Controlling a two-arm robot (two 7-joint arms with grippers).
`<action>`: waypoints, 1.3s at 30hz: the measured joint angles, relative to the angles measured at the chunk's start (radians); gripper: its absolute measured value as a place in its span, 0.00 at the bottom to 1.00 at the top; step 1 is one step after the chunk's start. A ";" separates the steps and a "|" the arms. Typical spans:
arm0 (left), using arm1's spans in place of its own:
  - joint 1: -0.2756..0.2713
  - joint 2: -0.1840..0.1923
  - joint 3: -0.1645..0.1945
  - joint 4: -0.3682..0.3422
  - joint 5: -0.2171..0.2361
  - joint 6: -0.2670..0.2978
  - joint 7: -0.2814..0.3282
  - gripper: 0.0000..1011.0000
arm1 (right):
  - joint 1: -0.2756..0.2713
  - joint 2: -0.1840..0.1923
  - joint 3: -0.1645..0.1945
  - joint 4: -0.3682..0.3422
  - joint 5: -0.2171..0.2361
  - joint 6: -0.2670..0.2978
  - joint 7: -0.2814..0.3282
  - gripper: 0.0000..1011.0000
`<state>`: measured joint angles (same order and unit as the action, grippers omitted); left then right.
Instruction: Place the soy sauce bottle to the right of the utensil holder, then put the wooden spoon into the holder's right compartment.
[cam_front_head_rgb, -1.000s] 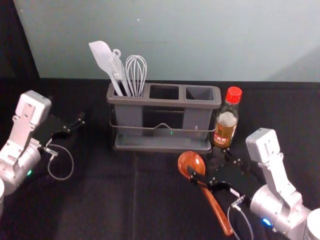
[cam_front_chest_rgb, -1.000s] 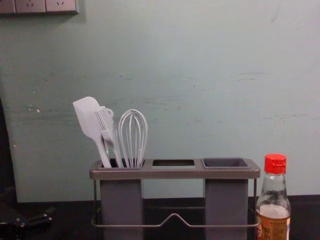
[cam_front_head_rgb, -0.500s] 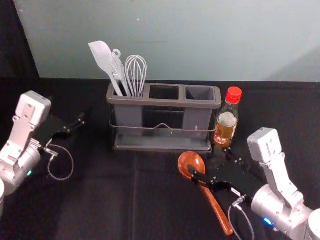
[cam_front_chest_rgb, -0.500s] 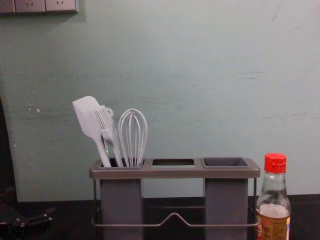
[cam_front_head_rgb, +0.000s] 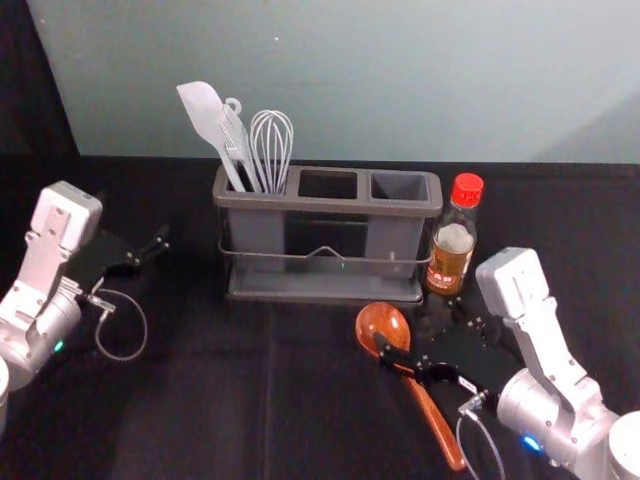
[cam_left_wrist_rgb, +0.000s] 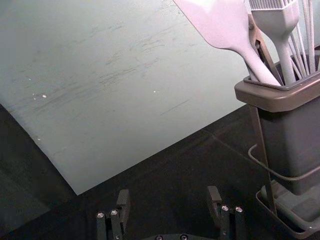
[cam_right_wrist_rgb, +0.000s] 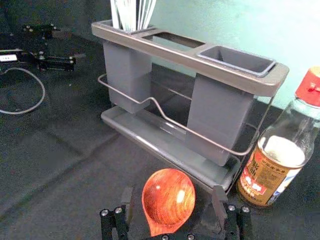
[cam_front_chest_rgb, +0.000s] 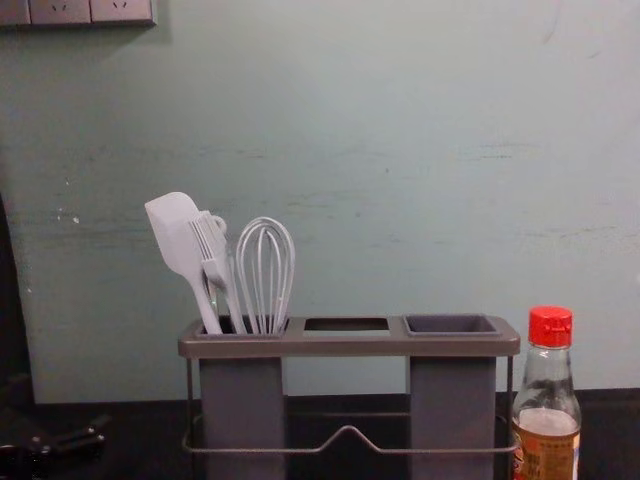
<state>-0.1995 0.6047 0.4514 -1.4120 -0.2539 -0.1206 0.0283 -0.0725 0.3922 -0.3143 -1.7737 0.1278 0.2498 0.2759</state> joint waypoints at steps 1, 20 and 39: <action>0.000 0.000 0.000 0.000 0.000 0.000 0.000 0.99 | -0.002 -0.001 0.001 -0.019 -0.003 0.037 -0.002 0.99; 0.000 0.000 0.000 0.000 0.000 0.000 0.000 0.99 | 0.098 -0.060 -0.021 -0.103 -0.050 0.550 -0.006 0.99; 0.000 0.000 0.000 0.000 0.000 0.000 0.000 0.99 | 0.243 -0.143 -0.060 0.076 -0.089 0.603 0.046 0.99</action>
<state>-0.1996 0.6047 0.4514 -1.4120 -0.2539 -0.1205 0.0283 0.1708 0.2497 -0.3740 -1.6975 0.0388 0.8527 0.3218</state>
